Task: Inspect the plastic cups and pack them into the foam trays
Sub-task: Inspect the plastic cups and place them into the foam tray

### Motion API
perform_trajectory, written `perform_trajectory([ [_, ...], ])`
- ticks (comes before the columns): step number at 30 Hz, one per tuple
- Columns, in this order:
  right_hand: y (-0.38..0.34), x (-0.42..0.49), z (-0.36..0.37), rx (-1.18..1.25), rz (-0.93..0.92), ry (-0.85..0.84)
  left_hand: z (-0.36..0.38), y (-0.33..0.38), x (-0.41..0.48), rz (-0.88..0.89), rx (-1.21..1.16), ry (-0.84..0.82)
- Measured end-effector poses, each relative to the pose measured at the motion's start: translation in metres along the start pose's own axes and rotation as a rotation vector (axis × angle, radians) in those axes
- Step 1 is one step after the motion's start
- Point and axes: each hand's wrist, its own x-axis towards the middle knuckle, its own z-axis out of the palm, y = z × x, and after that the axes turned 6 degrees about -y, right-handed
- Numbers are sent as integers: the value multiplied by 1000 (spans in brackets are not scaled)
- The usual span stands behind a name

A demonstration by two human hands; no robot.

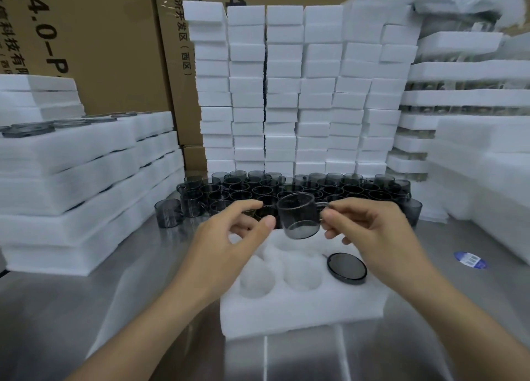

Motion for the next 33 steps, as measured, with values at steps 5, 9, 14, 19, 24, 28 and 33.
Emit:
perform_trajectory([
  [5,17,4,-24,-191,95,71,-5,-8,6,-34,44,98],
  [9,22,4,-27,-248,152,21,-4,-12,6,-67,141,89],
  [14,20,4,-34,-311,212,-129,-3,-18,5,-52,219,46],
  [19,25,6,-46,-326,249,-241,-3,-26,5,-29,311,19],
  [24,27,5,-43,-328,266,-268,-2,-28,6,-8,353,7],
  [28,25,4,-44,-380,288,-267,-1,-29,6,-12,354,10],
  [33,28,6,-40,-367,213,-63,-2,-30,7,-13,365,4],
])
